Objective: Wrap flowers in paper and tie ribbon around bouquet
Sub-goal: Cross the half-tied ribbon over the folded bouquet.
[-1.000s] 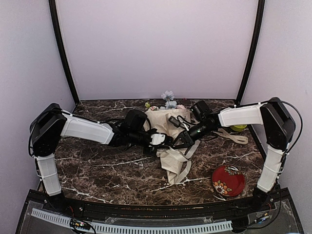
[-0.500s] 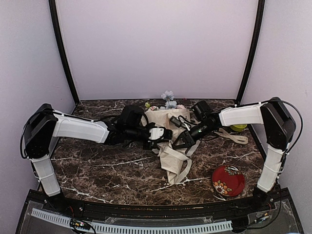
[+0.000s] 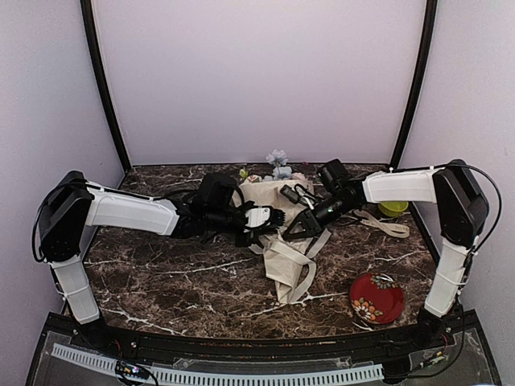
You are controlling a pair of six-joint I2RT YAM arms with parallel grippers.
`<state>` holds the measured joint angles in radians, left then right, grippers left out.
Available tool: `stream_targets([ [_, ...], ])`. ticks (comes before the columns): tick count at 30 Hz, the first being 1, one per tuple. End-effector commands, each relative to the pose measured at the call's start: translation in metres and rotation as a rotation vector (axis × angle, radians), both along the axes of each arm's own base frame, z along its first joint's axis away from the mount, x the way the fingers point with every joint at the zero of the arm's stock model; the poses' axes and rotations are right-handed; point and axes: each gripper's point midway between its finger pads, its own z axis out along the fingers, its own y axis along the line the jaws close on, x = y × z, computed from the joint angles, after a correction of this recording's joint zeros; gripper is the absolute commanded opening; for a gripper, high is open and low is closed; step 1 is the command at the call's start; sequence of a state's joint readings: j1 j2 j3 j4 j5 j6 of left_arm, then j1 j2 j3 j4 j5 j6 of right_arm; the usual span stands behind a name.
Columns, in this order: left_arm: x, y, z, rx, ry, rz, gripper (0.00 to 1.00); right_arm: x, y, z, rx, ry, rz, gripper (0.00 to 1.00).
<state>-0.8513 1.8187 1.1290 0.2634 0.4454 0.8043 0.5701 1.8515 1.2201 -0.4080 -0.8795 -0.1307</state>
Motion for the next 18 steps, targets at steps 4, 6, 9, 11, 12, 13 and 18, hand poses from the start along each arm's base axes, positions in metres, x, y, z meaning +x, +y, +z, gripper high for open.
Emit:
stream_targets([
  [4, 0.005, 0.009, 0.021, -0.037, 0.028, 0.105, 0.0, 0.014, 0.004, 0.028, 0.051, -0.082, -0.012, 0.21],
  [6, 0.002, 0.01, 0.02, -0.046, 0.047, 0.102, 0.0, 0.011, 0.015, 0.031, 0.063, -0.098, 0.011, 0.2],
  [9, 0.001, 0.011, 0.02, -0.055, 0.065, 0.11, 0.0, 0.001, 0.031, 0.03, 0.081, -0.087, 0.065, 0.2],
  [11, -0.001, 0.01, 0.021, -0.061, 0.075, 0.105, 0.0, 0.0, 0.035, 0.025, 0.07, -0.081, 0.079, 0.2],
  [12, -0.002, 0.01, 0.021, -0.061, 0.081, 0.102, 0.0, 0.001, 0.035, 0.023, 0.064, -0.078, 0.077, 0.2],
  [13, -0.003, 0.01, 0.021, -0.063, 0.085, 0.097, 0.0, 0.002, 0.035, 0.021, 0.061, -0.081, 0.074, 0.2],
  [18, -0.004, 0.01, 0.02, -0.064, 0.096, 0.093, 0.0, 0.001, 0.04, 0.017, 0.066, -0.057, 0.101, 0.21],
])
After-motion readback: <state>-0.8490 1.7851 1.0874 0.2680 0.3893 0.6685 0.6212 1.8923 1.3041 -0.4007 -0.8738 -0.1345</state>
